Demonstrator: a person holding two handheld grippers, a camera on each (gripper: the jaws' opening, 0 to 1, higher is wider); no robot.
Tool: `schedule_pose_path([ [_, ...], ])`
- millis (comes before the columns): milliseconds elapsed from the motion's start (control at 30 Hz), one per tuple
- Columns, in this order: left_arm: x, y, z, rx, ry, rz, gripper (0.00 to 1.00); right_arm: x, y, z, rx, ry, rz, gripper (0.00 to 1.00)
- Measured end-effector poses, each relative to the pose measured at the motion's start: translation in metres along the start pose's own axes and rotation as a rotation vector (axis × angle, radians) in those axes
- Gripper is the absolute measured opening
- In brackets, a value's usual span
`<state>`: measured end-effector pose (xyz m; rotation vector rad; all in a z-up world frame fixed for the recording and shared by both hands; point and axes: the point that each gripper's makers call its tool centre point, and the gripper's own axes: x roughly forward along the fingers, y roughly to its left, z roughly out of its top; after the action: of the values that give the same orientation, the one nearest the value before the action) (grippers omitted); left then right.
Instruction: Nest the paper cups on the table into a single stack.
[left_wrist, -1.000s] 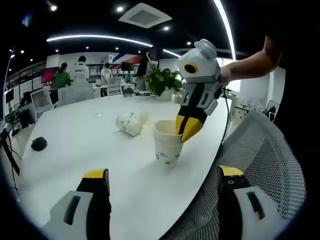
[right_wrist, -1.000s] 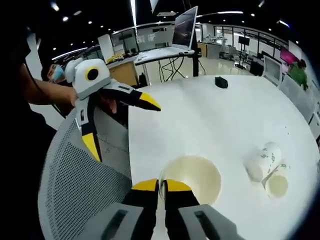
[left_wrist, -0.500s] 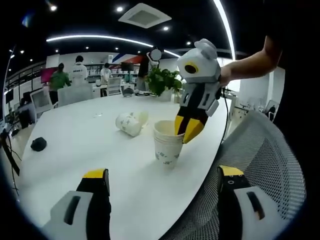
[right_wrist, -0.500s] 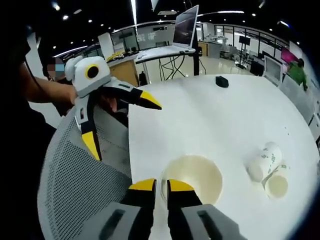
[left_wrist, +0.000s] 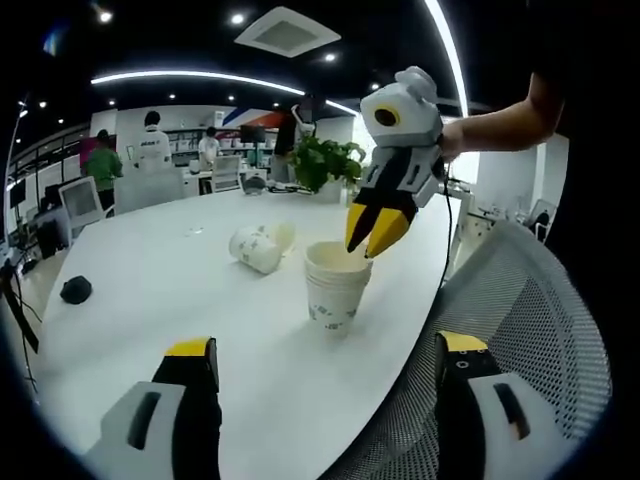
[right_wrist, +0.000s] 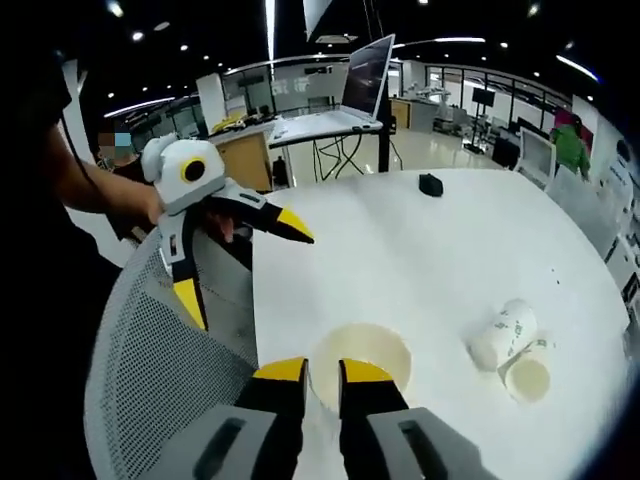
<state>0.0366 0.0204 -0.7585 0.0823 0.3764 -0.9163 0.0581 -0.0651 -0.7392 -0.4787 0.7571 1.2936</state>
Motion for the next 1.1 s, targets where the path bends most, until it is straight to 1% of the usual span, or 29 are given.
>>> schedule_pose_path([
  [267, -0.001, 0.000, 0.002, -0.002, -0.006, 0.002, 0.89, -0.017, -0.011, 0.004, -0.022, -0.021, -0.046, 0.13],
  [367, -0.001, 0.000, 0.002, -0.002, -0.010, 0.004, 0.89, -0.024, -0.019, 0.005, -0.039, -0.027, -0.069, 0.16],
  [467, -0.001, 0.001, 0.003, -0.002, -0.014, 0.008, 0.89, -0.031, -0.029, 0.007, -0.048, -0.034, -0.096, 0.17],
  [633, -0.002, 0.001, 0.006, -0.003, -0.024, 0.012, 0.90, -0.040, -0.048, 0.008, -0.063, -0.047, -0.150, 0.21],
  [667, -0.002, 0.001, 0.006, -0.001, -0.027, 0.012, 0.90, -0.043, -0.056, 0.009, -0.072, -0.056, -0.175, 0.22],
  [767, -0.002, 0.000, 0.007, 0.004, -0.030, 0.005, 0.91, -0.047, -0.069, 0.008, -0.071, -0.063, -0.206, 0.27],
  [933, -0.002, 0.000, 0.009, -0.001, -0.044, 0.004, 0.93, -0.051, -0.090, 0.002, -0.084, -0.054, -0.260, 0.33],
  [1033, -0.002, -0.001, 0.014, 0.004, -0.067, 0.003, 0.95, -0.052, -0.109, -0.004, -0.114, -0.051, -0.309, 0.35],
  [1100, -0.002, -0.002, 0.015, 0.000, -0.073, 0.000, 0.97, -0.052, -0.119, -0.007, -0.115, -0.049, -0.333, 0.38],
])
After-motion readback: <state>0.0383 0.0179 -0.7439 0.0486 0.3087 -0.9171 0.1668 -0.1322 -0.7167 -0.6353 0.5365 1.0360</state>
